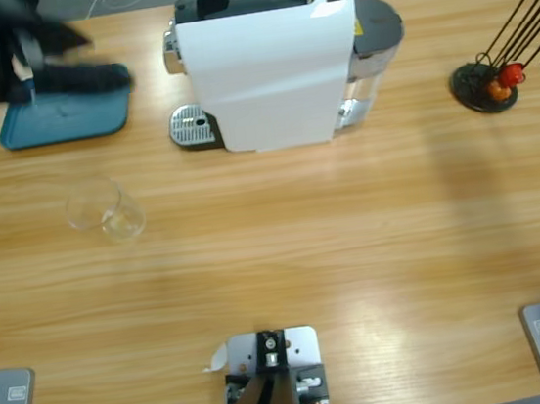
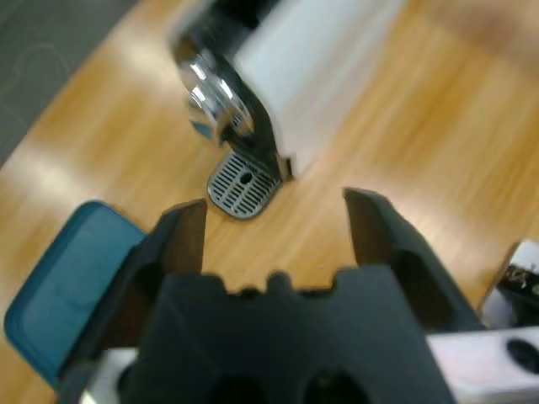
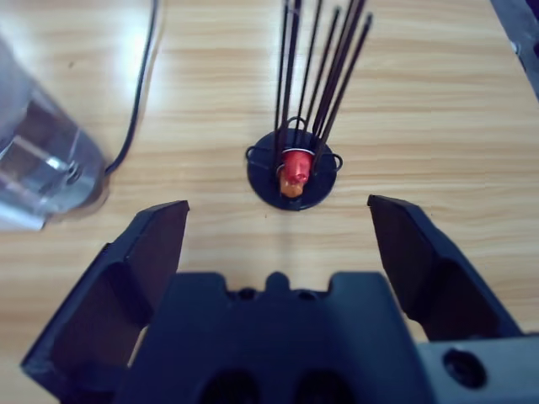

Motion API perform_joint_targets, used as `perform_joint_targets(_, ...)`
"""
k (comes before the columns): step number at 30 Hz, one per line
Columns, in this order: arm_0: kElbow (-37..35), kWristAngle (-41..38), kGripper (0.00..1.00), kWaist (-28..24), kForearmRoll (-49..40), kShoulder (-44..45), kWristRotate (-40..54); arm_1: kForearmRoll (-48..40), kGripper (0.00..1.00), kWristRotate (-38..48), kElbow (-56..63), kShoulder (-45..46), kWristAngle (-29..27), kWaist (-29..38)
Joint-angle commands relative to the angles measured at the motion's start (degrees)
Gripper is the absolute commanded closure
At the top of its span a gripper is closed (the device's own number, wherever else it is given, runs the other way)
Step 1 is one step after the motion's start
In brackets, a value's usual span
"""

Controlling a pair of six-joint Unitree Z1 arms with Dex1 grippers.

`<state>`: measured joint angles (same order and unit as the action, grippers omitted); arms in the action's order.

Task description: Pour coffee

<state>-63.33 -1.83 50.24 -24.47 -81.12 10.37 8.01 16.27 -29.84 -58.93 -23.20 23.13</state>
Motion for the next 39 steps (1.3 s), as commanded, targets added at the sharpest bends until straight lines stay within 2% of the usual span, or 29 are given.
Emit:
perform_joint_targets(1,12.5,0.7,0.000,-0.5,-0.6,9.7,2.3,-19.5,0.078,4.2,11.6,-11.4,-1.4,-3.8)
perform_joint_targets(7,21.0,1.1,0.000,-2.9,2.3,14.4,1.2,-34.2,0.070,3.2,16.1,-23.1,-0.4,-8.3)
perform_joint_targets(9,21.9,2.1,0.000,-3.5,3.2,14.3,0.7,-38.7,0.069,2.1,17.7,-24.1,-0.3,-8.6)
perform_joint_targets(11,21.9,5.0,0.000,-3.8,3.4,13.2,0.8,-40.0,0.069,1.3,17.8,-24.9,0.2,-8.7)
perform_joint_targets(14,21.9,5.3,0.000,-4.7,5.1,11.9,0.8,-43.6,0.073,0.6,18.8,-27.3,0.4,-9.1)
perform_joint_targets(18,21.9,5.5,0.000,-5.3,6.5,10.5,0.7,-45.4,0.154,-0.2,19.0,-29.0,1.4,-10.9)
perform_joint_targets(21,21.9,5.6,0.000,-5.9,7.9,9.7,0.4,-46.5,0.170,-1.6,19.1,-29.4,2.5,-12.6)
perform_joint_targets(23,21.9,5.6,0.000,-6.0,9.2,9.7,0.0,-47.5,0.294,-2.5,19.3,-29.9,2.7,-13.7)
perform_joint_targets(26,21.9,5.6,0.000,-6.5,10.4,9.2,-0.5,-48.7,0.393,-2.7,19.4,-31.5,3.6,-14.2)
perform_joint_targets(39,22.0,5.0,0.000,-6.8,11.1,9.1,-1.5,-52.7,0.398,-3.1,19.6,-34.4,5.5,-14.6)
